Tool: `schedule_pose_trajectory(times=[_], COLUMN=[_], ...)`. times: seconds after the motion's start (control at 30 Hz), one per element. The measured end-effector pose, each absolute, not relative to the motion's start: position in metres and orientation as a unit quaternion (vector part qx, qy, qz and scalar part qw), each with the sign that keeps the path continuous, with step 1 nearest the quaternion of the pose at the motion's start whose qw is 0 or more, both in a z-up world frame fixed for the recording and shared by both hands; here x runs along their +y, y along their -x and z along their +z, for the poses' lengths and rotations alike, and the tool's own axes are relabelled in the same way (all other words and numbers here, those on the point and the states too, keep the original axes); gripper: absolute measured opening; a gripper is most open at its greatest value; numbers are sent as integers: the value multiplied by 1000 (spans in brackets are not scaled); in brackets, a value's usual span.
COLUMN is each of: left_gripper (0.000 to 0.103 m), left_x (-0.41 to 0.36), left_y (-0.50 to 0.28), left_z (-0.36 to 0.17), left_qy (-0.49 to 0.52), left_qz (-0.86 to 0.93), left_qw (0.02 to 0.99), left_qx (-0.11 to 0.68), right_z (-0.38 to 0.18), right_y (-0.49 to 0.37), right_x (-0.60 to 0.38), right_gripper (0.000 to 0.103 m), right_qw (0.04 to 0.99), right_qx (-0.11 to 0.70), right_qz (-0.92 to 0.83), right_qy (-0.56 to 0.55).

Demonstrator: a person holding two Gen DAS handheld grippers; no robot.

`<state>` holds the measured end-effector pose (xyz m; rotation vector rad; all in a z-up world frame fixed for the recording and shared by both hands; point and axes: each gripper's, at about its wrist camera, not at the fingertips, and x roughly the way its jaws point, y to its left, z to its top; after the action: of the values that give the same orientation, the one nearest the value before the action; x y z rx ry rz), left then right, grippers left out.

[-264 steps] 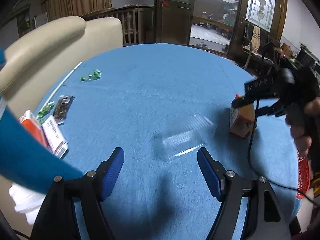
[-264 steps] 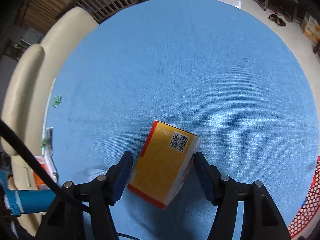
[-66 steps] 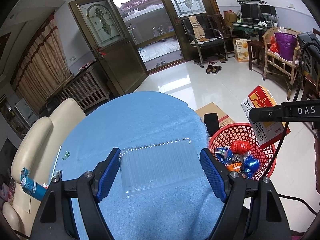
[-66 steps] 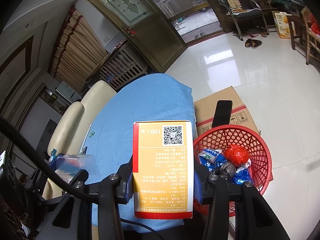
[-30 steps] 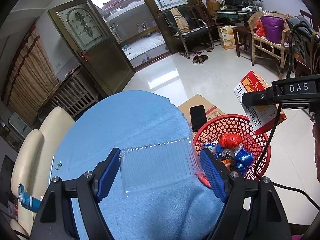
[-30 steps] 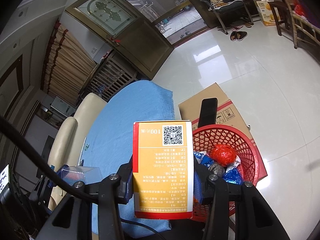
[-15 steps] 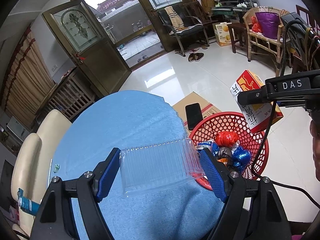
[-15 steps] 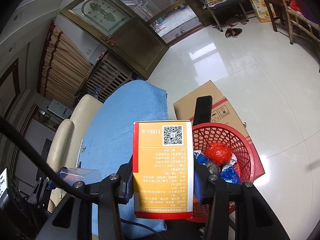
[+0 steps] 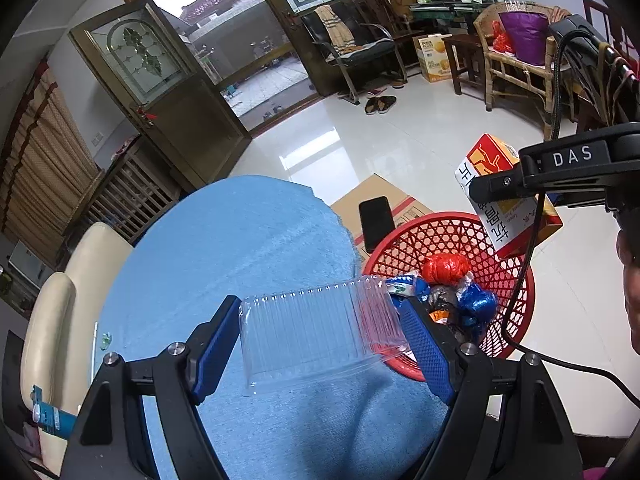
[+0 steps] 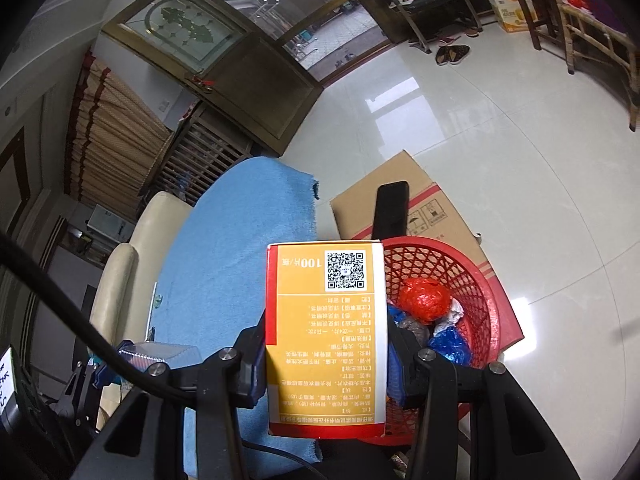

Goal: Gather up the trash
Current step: 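Carry the medicine box and clear tray over the red basket, then open both grippers over the basket to drop the box and tray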

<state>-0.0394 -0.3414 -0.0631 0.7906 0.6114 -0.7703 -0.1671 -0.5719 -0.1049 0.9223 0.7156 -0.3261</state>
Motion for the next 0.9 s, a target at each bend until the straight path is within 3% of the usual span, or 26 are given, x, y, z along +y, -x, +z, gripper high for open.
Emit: schedule_pose_trajectory(times=[0.9], left_gripper=[83], left_x=[-381], left_y=[48], left_z=[-88], left_qy=[-311], left_qz=[-480], left_qw=[731], left_qx=[372], right_z=[-130], right_y=[191], right_x=[-605], right_gripper=[51], right_qw=[793], right_qx=[336], right_qz=[-203], right_qy=[-465])
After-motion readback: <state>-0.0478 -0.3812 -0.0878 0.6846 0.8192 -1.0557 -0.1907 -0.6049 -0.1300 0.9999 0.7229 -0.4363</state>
